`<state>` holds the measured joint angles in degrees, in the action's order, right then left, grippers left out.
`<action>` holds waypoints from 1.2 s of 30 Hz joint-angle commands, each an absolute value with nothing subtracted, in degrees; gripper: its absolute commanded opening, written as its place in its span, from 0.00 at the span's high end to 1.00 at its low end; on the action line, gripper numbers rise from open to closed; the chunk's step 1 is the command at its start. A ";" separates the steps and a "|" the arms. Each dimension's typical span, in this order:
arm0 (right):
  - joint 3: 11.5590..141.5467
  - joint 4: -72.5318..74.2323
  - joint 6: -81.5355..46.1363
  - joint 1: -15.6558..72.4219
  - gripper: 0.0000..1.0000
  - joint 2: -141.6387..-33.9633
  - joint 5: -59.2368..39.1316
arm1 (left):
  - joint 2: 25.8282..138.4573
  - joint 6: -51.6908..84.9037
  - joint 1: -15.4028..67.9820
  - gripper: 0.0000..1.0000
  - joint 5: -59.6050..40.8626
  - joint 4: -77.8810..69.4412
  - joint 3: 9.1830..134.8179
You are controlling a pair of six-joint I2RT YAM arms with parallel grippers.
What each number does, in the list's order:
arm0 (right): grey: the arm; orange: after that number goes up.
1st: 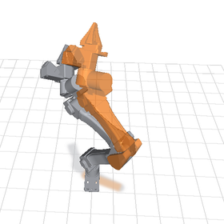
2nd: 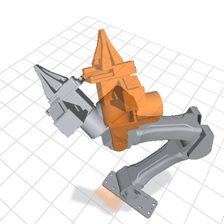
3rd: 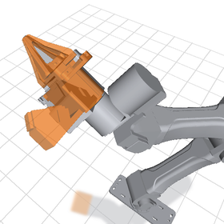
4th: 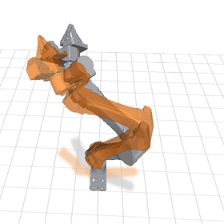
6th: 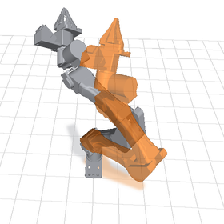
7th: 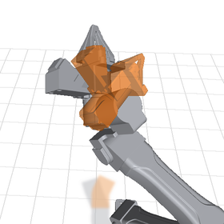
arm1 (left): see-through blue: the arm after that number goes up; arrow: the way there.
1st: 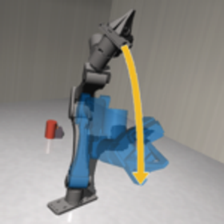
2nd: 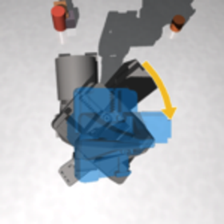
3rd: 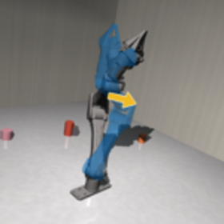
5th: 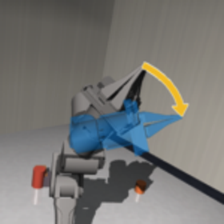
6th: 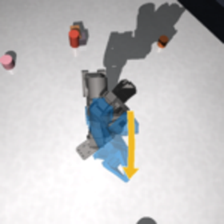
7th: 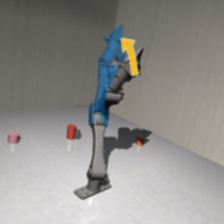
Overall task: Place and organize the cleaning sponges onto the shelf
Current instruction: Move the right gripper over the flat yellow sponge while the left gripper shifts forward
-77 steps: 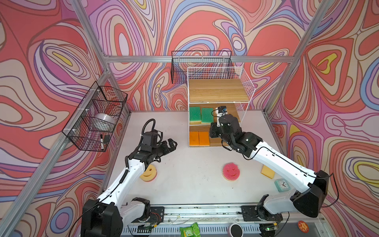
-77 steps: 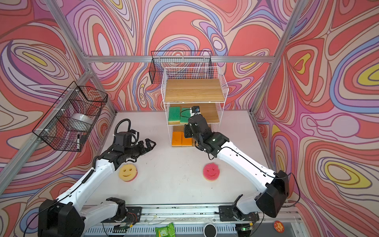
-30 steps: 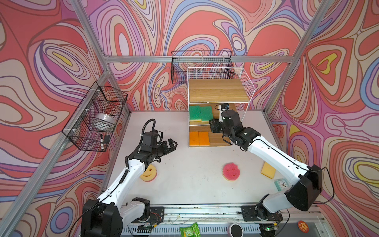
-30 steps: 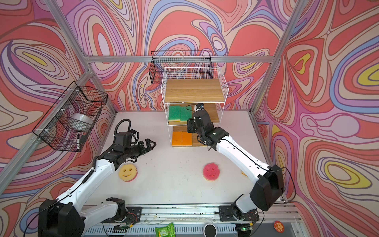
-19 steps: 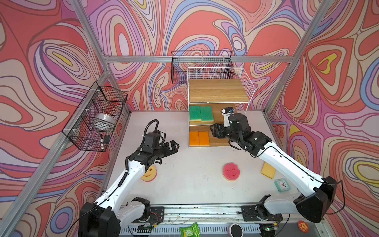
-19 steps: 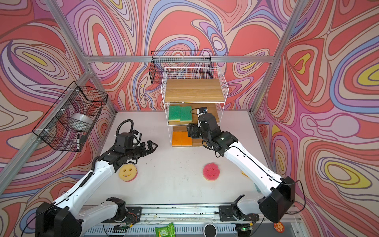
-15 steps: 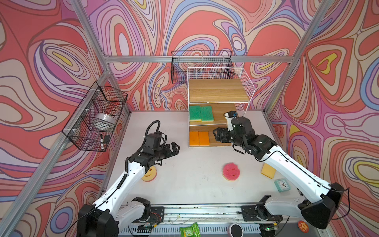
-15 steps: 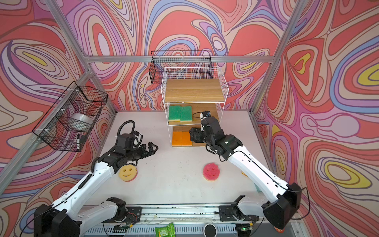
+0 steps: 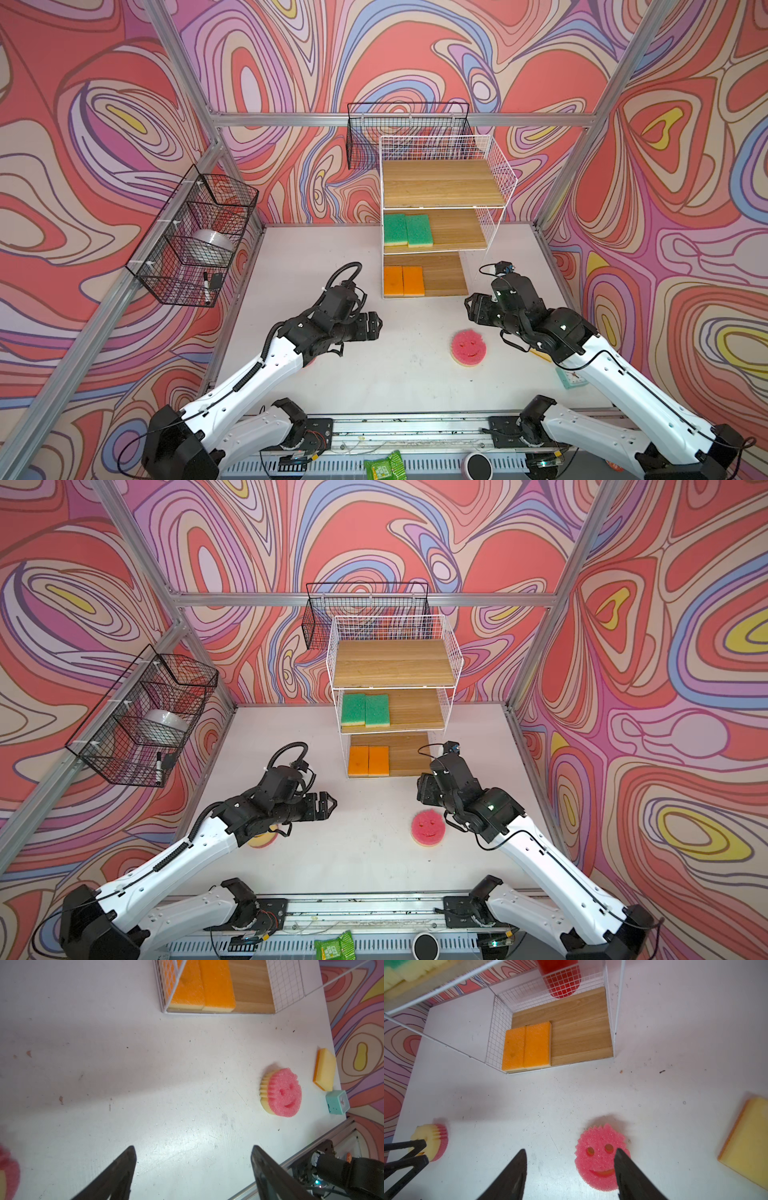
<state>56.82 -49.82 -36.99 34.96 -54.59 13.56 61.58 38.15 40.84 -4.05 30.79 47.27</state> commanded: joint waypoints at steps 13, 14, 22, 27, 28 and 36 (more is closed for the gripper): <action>46.96 -55.83 -48.46 25.36 0.05 -44.45 20.67 | 69.53 42.28 53.09 0.09 3.26 27.32 50.41; 46.86 -55.36 -48.93 24.32 0.05 -44.23 22.13 | 69.66 42.07 53.09 0.09 2.93 26.43 50.04; 46.14 -48.19 -41.86 4.78 0.03 -55.50 16.29 | 69.45 40.69 53.15 0.06 1.50 22.03 48.17; 47.38 -44.28 -34.37 -11.35 0.02 -61.94 9.78 | 68.30 39.95 53.10 0.06 0.16 20.39 46.33; 47.68 -44.05 -33.39 -13.18 0.02 -63.21 8.61 | 68.21 39.86 53.09 0.06 0.03 20.38 46.23; 47.09 -41.76 -29.36 -20.09 0.02 -68.80 8.09 | 68.21 38.60 53.09 0.04 -1.31 20.19 46.23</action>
<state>46.92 -43.29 -32.34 -19.42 -68.12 8.08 69.41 39.62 52.90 -0.64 21.06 46.81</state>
